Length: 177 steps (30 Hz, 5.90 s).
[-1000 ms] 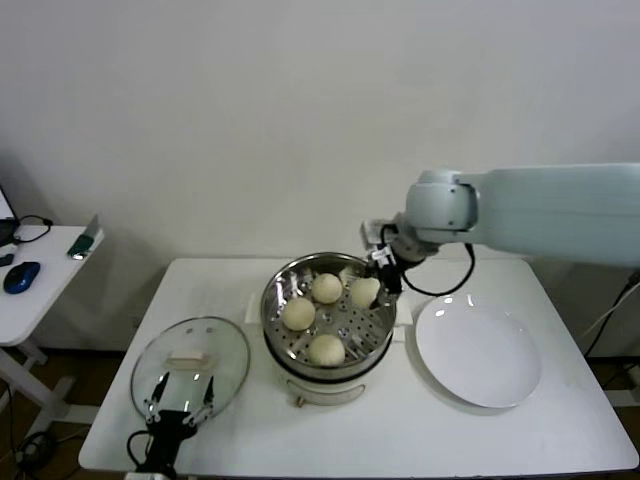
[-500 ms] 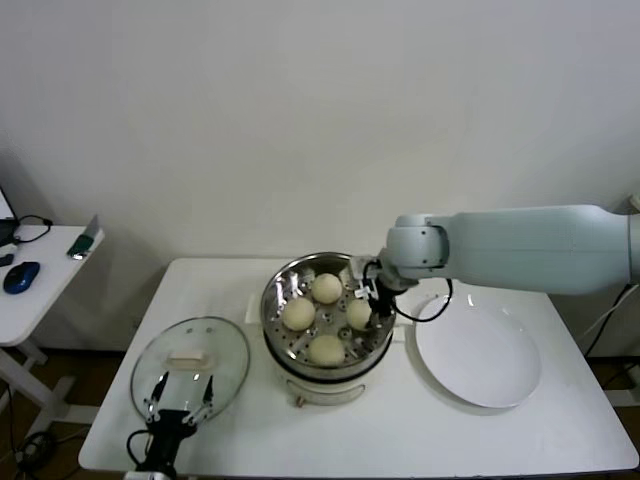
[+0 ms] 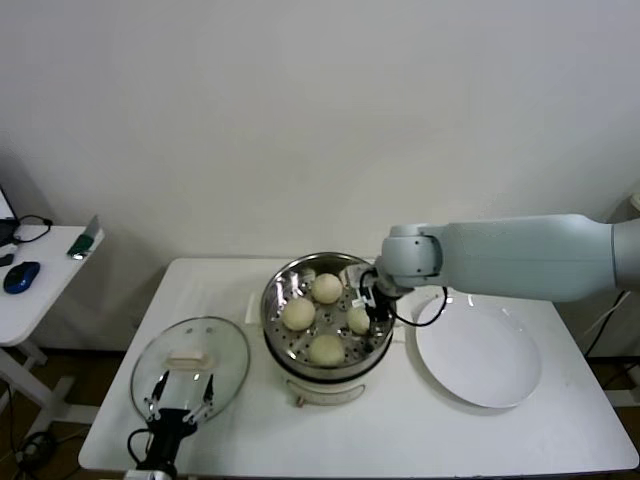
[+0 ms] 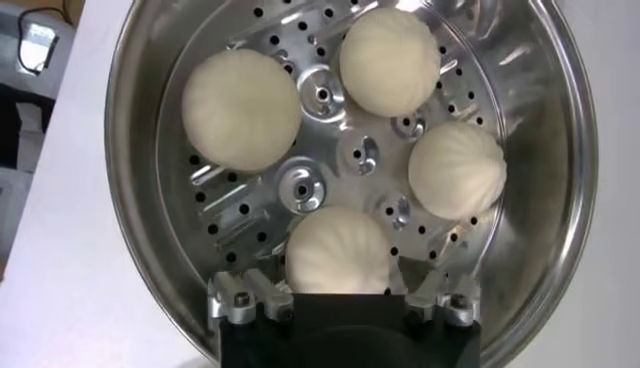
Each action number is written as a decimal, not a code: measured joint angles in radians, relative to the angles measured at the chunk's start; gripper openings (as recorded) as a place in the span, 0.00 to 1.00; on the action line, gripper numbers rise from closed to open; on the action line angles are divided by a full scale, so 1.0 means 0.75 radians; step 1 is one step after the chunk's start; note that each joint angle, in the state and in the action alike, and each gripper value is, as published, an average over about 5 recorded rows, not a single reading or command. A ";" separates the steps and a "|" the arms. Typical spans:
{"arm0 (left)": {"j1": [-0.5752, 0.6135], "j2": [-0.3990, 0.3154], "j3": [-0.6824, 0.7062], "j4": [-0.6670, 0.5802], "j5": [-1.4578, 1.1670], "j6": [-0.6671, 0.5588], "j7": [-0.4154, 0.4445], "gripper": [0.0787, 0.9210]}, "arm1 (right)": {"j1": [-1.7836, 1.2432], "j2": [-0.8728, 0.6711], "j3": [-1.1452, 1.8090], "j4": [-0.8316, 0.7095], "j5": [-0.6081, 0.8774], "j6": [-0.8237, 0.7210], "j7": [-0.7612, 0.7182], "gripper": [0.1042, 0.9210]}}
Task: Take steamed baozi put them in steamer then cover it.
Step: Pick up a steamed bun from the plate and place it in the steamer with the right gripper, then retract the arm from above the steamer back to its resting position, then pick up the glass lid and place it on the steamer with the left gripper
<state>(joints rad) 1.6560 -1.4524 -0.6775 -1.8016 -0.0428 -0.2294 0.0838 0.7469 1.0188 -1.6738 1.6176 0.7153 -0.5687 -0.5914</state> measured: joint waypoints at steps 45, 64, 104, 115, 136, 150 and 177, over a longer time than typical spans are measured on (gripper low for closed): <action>-0.028 0.065 -0.055 -0.114 0.002 0.013 -0.014 0.88 | -2.017 -0.452 2.419 0.105 -0.086 0.613 0.737 0.88; -0.006 0.054 -0.073 -0.073 0.277 -0.103 -0.146 0.88 | -3.005 0.013 3.039 0.217 -0.320 1.091 0.688 0.88; -0.221 0.123 -0.008 0.316 1.904 0.217 -0.635 0.88 | -3.269 0.293 3.034 0.117 -0.495 1.364 0.702 0.88; -0.330 0.128 0.015 0.402 1.919 0.245 -0.601 0.88 | -3.299 0.317 3.039 0.114 -0.510 1.395 0.705 0.88; -0.419 0.140 0.049 0.502 1.899 0.261 -0.558 0.54 | -3.324 0.351 3.053 0.125 -0.534 1.422 0.709 0.88; -0.420 0.153 0.060 0.498 1.868 0.267 -0.546 0.09 | -3.325 0.361 3.058 0.131 -0.543 1.427 0.713 0.88; -0.390 0.456 0.070 -0.123 1.447 0.608 -0.166 0.08 | -3.306 0.368 3.058 0.135 -0.583 1.424 0.737 0.88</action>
<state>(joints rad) 1.3638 -1.1101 -0.6251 -1.8936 1.0423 0.2264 -0.0409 -1.7329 1.2944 0.6195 1.7191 0.2779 0.4993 -0.0390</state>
